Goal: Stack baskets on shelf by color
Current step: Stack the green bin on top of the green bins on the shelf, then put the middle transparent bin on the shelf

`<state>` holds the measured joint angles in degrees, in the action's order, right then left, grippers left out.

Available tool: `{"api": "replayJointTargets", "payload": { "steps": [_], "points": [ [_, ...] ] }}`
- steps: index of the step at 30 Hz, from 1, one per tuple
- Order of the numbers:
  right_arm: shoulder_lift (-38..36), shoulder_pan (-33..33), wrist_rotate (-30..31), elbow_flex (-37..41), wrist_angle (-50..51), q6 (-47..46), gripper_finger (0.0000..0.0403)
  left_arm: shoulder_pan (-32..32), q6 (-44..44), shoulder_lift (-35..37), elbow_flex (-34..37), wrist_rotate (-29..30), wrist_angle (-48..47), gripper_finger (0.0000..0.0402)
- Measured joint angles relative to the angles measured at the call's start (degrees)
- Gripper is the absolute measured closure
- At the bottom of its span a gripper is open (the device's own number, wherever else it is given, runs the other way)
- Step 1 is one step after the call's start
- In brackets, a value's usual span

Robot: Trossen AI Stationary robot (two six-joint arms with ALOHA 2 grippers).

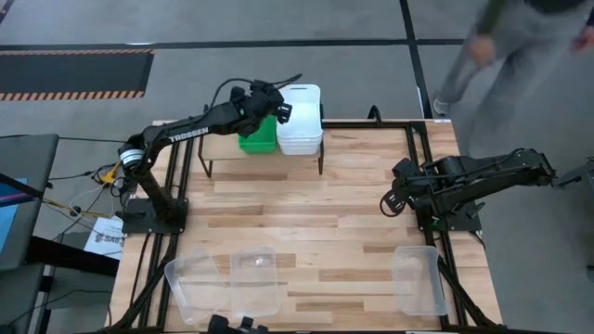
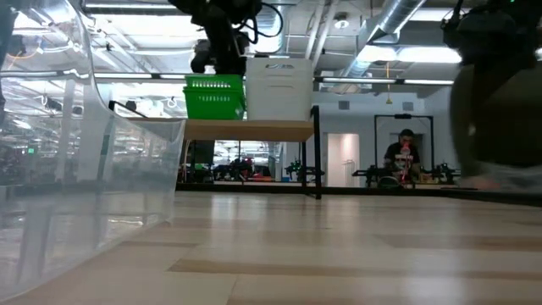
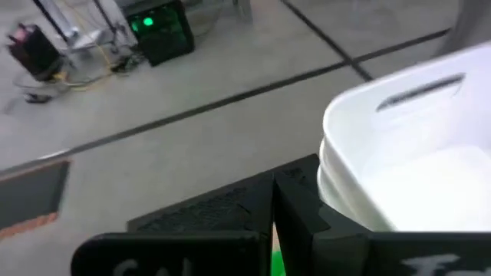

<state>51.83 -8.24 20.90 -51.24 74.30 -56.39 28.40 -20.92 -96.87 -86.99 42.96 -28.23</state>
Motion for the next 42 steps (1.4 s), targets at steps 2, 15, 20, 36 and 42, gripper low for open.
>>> {"api": "replayJointTargets", "payload": {
  "steps": [2, 15, 20, 36, 42],
  "points": [
    [0.0, 0.0, 0.0, 0.0, 0.0, 0.1, 0.0351, 1.3, 0.0, 0.4, 0.2, -2.0, 0.4, 0.0401],
    [0.0, 0.0, -0.2, 0.0, 0.0, 0.0, 0.0351, -3.3, 9.1, 10.3, -9.4, -26.8, -12.2, 0.0401],
    [0.0, 0.1, -0.2, 0.0, 0.0, 0.4, 0.0351, -10.5, 2.7, 16.9, -10.2, -36.2, -28.3, 0.0388],
    [0.0, 0.0, -1.4, 0.0, -1.5, 3.0, 0.0351, -45.4, -21.0, 9.7, -2.8, -26.6, -41.9, 0.0178],
    [0.0, 0.0, -1.5, 0.0, -1.5, 3.8, 0.0351, -45.6, -15.9, 6.7, 6.6, -34.4, -32.9, 0.0187]
  ]
}}
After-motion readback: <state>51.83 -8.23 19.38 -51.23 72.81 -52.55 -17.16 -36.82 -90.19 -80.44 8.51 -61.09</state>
